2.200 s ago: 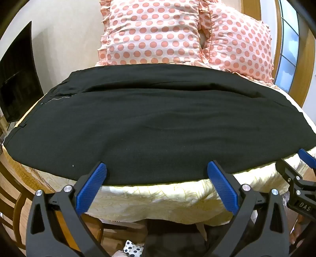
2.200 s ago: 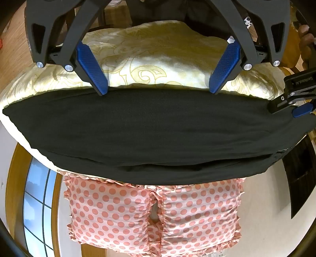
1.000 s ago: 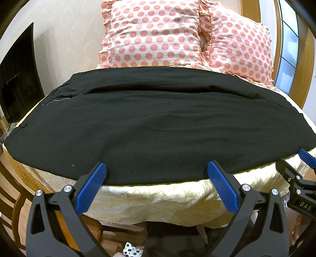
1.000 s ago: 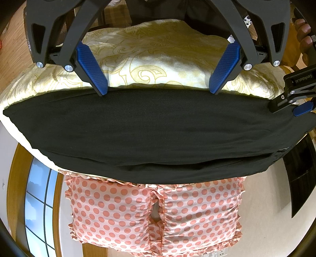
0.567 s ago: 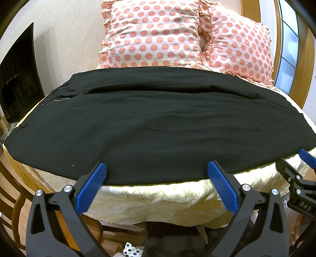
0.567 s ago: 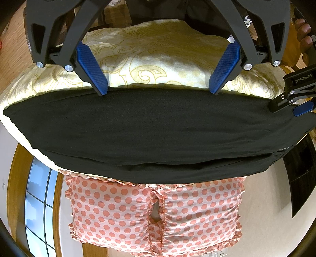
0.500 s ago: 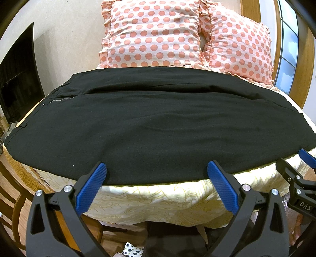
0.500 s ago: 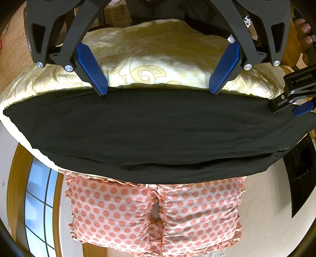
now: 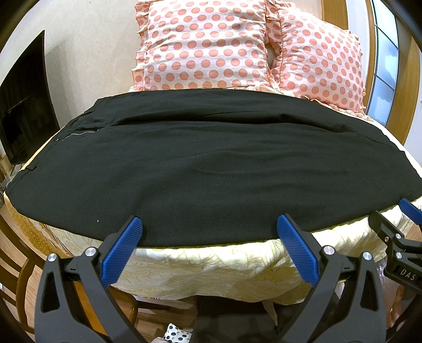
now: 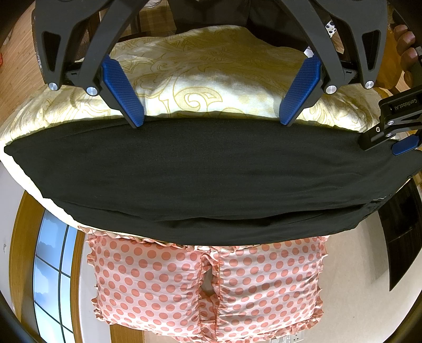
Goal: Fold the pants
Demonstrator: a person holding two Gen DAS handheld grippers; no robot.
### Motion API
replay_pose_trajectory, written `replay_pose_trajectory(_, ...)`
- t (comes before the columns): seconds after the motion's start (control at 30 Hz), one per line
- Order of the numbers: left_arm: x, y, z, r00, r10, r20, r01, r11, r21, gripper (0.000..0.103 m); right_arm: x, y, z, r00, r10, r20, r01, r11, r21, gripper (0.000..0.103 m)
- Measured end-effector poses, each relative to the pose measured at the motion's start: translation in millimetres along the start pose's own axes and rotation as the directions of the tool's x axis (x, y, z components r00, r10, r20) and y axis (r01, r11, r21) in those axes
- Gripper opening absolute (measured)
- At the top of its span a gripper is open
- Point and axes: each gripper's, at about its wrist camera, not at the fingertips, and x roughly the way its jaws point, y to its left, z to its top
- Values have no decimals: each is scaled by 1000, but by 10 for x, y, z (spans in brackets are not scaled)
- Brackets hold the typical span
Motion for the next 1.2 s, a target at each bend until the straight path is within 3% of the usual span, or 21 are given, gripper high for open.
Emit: replay_pose_trajectory(1.2, -3, -3, 0, 1000, 1, 2, -1, 1000, 1, 101, 19, 20, -14, 1000, 1, 10, -1, 1000, 0, 102)
